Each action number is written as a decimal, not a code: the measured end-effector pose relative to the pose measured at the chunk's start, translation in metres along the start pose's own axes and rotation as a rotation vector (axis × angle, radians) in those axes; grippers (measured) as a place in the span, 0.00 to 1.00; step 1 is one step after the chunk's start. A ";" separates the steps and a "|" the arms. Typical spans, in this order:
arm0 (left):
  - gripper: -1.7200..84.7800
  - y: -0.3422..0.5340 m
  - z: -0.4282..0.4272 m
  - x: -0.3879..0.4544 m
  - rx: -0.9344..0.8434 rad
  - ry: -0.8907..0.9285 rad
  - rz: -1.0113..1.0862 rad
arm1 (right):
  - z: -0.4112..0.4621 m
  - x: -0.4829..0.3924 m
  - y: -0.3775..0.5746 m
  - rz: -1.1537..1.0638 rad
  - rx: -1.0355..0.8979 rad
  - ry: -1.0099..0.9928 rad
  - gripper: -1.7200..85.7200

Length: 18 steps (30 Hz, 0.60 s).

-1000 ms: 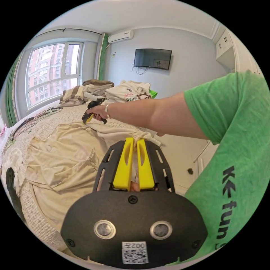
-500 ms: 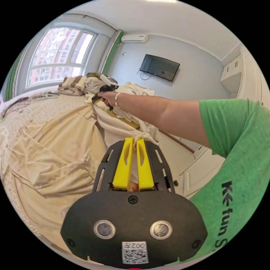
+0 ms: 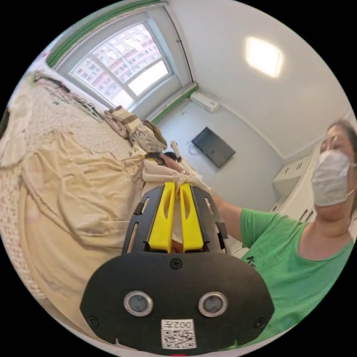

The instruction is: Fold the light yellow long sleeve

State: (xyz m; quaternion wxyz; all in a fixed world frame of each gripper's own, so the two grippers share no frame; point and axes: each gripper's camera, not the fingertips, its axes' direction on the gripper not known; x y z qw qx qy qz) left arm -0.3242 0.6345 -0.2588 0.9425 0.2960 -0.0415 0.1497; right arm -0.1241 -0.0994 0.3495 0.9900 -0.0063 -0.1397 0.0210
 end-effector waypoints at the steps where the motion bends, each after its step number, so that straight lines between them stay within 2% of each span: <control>1: 0.00 -0.003 -0.024 -0.019 0.060 0.014 -0.067 | -0.005 -0.009 0.000 -0.022 0.025 -0.011 0.04; 3: 0.00 -0.001 -0.056 -0.042 0.134 -0.002 -0.140 | -0.016 -0.044 0.006 -0.116 0.083 -0.032 0.06; 7: 0.00 0.009 -0.098 -0.074 0.129 -0.227 -0.260 | -0.008 -0.082 0.020 -0.178 0.057 -0.021 0.11; 8: 0.00 0.012 -0.102 -0.079 0.103 -0.298 -0.298 | -0.003 -0.092 0.028 -0.189 0.043 0.021 0.12; 12: 0.02 0.018 -0.108 -0.085 0.071 -0.372 -0.343 | 0.014 -0.133 0.077 -0.320 -0.026 0.135 0.13; 18: 0.03 0.015 -0.127 -0.085 0.161 -0.432 -0.403 | 0.064 -0.197 0.173 -0.635 -0.110 0.446 0.13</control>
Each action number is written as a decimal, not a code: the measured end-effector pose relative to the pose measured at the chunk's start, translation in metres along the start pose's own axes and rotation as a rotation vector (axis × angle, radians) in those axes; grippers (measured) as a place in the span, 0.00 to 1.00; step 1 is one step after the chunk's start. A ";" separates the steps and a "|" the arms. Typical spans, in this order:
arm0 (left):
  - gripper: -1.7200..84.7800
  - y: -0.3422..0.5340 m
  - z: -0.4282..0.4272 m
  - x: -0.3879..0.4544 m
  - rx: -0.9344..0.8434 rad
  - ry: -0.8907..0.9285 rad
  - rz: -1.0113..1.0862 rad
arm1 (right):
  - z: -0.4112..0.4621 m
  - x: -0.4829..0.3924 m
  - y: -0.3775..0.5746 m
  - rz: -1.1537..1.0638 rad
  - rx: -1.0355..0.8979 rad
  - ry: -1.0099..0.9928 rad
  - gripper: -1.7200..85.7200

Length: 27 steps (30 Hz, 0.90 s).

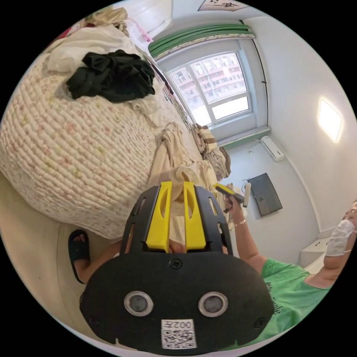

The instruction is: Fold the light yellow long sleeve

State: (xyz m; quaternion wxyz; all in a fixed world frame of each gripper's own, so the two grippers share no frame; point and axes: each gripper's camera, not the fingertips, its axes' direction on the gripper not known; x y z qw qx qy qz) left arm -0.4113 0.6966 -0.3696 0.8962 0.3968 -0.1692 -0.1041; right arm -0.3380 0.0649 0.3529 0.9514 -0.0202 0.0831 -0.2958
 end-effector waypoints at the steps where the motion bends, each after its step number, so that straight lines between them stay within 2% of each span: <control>1: 0.04 -0.001 -0.002 0.002 0.016 -0.040 -0.008 | 0.002 -0.010 0.002 -0.025 -0.001 0.019 0.13; 5: 0.04 0.004 -0.006 0.020 0.075 -0.174 0.018 | 0.019 -0.062 0.010 -0.145 -0.008 0.150 0.10; 9: 0.04 0.013 0.000 0.037 0.067 -0.182 0.058 | 0.043 -0.069 0.008 -0.131 -0.032 0.224 0.03; 16: 0.04 0.032 0.004 0.047 0.061 -0.172 0.070 | 0.017 -0.010 0.023 0.126 0.030 0.075 0.01; 19: 0.03 0.039 0.004 0.050 0.072 -0.192 0.080 | 0.024 0.008 0.038 0.127 -0.079 -0.037 0.02; 22: 0.03 0.039 0.007 0.059 0.080 -0.214 0.119 | 0.036 0.017 0.053 0.084 -0.174 -0.044 0.04; 27: 0.04 0.021 0.025 0.104 0.094 -0.252 0.303 | 0.006 0.082 0.054 0.280 0.029 -0.182 0.08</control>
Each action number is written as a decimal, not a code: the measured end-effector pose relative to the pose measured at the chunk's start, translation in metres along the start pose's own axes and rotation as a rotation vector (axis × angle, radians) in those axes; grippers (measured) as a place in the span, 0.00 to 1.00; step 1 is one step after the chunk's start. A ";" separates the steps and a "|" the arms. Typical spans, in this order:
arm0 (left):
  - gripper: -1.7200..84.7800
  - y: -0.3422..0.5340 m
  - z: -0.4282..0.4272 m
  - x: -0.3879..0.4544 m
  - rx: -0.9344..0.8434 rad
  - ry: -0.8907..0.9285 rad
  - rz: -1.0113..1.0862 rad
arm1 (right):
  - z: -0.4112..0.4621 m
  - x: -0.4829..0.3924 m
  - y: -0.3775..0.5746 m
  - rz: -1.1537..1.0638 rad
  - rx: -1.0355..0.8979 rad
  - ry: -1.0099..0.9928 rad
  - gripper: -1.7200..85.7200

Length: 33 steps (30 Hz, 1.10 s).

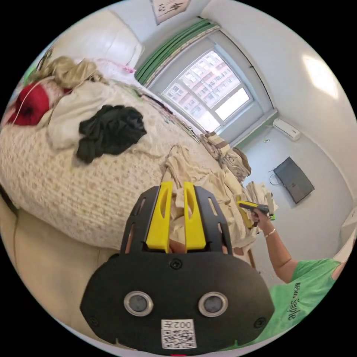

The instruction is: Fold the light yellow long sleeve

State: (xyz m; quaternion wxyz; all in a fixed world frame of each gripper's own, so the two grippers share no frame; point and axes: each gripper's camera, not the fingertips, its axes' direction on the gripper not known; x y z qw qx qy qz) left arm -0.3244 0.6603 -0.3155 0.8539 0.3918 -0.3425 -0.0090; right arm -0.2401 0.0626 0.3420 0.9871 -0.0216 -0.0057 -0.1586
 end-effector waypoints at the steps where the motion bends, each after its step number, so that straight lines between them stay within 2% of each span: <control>1: 0.04 -0.012 0.009 0.015 -0.003 -0.001 0.057 | -0.004 0.007 -0.005 0.022 0.030 -0.018 0.09; 3: 0.05 -0.033 0.030 0.039 -0.025 0.009 0.150 | -0.010 0.031 -0.030 0.115 0.109 -0.097 0.12; 7: 0.07 -0.090 0.113 0.090 -0.112 -0.028 0.334 | 0.008 0.056 -0.084 0.140 0.138 -0.229 0.15; 15: 0.09 -0.162 0.323 0.153 -0.357 -0.239 0.606 | 0.120 0.102 -0.220 0.141 -0.072 -0.299 0.16; 20: 0.09 -0.169 0.430 0.160 -0.565 -0.306 0.760 | 0.197 0.119 -0.250 0.087 -0.246 -0.296 0.15; 23: 0.09 -0.159 0.471 0.156 -0.683 -0.376 0.815 | 0.244 0.111 -0.249 -0.014 -0.405 -0.367 0.14; 25: 0.08 -0.148 0.489 0.151 -0.764 -0.406 0.835 | 0.260 0.105 -0.245 -0.070 -0.442 -0.331 0.12; 28: 0.05 -0.140 0.493 0.157 -0.770 -0.389 0.845 | 0.257 0.105 -0.254 -0.109 -0.413 -0.314 0.03; 30: 0.02 -0.142 0.488 0.164 -0.724 -0.438 0.844 | 0.240 0.109 -0.270 -0.096 -0.325 -0.275 0.01; 33: 0.01 -0.159 0.468 0.179 -0.562 -0.556 0.818 | 0.210 0.110 -0.297 -0.054 -0.172 -0.277 0.01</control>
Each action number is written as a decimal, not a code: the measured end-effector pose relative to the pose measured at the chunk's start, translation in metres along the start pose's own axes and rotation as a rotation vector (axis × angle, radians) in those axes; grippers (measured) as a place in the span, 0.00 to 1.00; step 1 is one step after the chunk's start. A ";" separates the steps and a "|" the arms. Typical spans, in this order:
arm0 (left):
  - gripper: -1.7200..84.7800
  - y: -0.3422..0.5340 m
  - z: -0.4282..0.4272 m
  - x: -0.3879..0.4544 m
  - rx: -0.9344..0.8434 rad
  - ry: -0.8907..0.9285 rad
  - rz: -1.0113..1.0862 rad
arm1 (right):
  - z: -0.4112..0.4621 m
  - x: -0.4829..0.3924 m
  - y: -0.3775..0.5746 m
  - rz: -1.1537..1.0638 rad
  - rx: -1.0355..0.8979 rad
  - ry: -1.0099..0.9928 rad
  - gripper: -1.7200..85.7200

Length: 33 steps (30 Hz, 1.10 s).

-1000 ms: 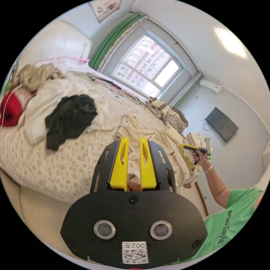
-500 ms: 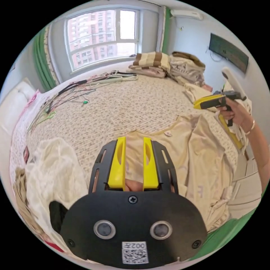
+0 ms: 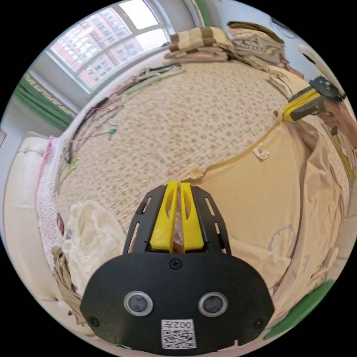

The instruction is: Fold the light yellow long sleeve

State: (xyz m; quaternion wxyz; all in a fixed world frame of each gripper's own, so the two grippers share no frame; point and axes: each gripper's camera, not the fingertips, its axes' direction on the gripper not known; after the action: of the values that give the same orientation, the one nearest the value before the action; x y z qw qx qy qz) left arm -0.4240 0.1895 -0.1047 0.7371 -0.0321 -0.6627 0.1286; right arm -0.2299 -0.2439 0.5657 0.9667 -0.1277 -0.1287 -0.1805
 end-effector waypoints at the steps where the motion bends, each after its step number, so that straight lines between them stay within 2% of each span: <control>1: 0.01 -0.001 -0.012 -0.007 0.030 -0.050 -0.057 | -0.005 -0.004 -0.004 -0.005 0.028 0.000 0.01; 4: 0.01 0.001 -0.023 -0.018 0.070 -0.139 -0.184 | -0.005 -0.029 -0.024 -0.078 0.096 0.091 0.01; 6: 0.01 0.005 -0.014 -0.015 0.061 -0.210 -0.206 | 0.031 -0.039 -0.035 -0.110 -0.007 0.109 0.01; 9: 0.01 0.014 0.023 -0.005 -0.035 -0.257 -0.185 | 0.065 -0.032 -0.041 -0.019 -0.154 0.133 0.01; 12: 0.01 0.027 0.040 -0.004 -0.026 -0.233 -0.189 | 0.035 -0.014 -0.020 0.085 -0.004 0.106 0.01; 14: 0.02 0.038 0.031 -0.020 0.043 -0.150 -0.263 | 0.007 -0.006 -0.001 0.115 0.096 0.112 0.01; 17: 0.06 0.055 0.007 -0.053 0.147 -0.030 -0.414 | -0.024 -0.025 0.034 0.030 0.189 0.118 0.01; 20: 0.07 0.072 -0.019 -0.058 0.213 -0.046 -0.460 | -0.022 -0.064 0.069 -0.142 0.145 0.000 0.01; 23: 0.06 0.084 -0.040 -0.032 0.251 -0.242 -0.400 | 0.005 -0.084 0.097 -0.194 0.074 0.104 0.01; 26: 0.04 0.087 -0.039 -0.032 0.256 -0.236 -0.368 | 0.049 -0.064 0.108 -0.099 -0.029 0.279 0.01; 28: 0.04 0.087 -0.029 -0.054 0.220 -0.146 -0.414 | 0.033 -0.049 0.121 0.031 0.116 0.218 0.01; 30: 0.04 0.092 -0.017 -0.087 0.216 0.021 -0.513 | -0.011 -0.044 0.158 0.182 0.430 0.076 0.01; 31: 0.04 0.096 -0.008 -0.109 0.203 0.123 -0.568 | -0.020 -0.045 0.168 0.201 0.484 0.057 0.01; 33: 0.05 0.100 0.004 -0.132 0.190 0.199 -0.610 | -0.042 -0.059 0.200 0.210 0.600 0.042 0.01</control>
State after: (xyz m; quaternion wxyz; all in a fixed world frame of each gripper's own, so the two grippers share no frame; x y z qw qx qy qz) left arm -0.4544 0.2544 -0.2534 0.8025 0.2241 -0.5514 -0.0406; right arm -0.1982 -0.0569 0.4688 0.9771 0.1540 -0.1424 -0.0362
